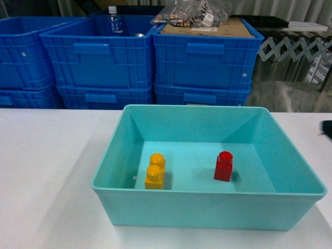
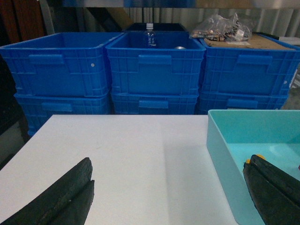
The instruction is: Pick red block from blue box to shelf
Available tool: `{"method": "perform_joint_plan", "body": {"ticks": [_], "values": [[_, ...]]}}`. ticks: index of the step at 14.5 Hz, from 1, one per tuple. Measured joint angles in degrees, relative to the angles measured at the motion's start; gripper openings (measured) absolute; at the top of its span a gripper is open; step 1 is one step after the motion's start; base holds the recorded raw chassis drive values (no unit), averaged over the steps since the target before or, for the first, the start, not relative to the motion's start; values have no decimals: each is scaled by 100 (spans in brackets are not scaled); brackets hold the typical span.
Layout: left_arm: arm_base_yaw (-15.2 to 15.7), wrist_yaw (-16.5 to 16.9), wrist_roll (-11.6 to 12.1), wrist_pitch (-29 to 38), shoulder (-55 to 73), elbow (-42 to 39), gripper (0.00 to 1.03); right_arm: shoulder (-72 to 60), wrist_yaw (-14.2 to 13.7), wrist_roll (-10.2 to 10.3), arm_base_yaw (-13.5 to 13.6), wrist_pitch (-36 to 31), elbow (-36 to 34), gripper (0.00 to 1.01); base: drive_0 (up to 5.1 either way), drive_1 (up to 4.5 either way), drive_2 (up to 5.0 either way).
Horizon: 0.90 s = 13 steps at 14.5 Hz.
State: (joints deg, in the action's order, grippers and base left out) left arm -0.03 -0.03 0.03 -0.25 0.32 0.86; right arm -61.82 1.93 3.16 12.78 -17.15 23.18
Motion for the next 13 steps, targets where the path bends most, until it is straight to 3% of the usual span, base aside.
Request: {"method": "perform_joint_plan", "body": {"ticks": [4, 10, 13], "values": [[0, 0, 0, 0, 0, 0, 98, -1064, 105, -2, 225, -22, 623, 98, 0, 0, 0], [0, 0, 0, 0, 0, 0, 98, -4019, 393, 28, 568, 105, 2527, 98, 0, 0, 0], [0, 0, 0, 0, 0, 0, 98, -4859, 302, -52, 682, 155, 3185, 98, 0, 0, 0]]}}
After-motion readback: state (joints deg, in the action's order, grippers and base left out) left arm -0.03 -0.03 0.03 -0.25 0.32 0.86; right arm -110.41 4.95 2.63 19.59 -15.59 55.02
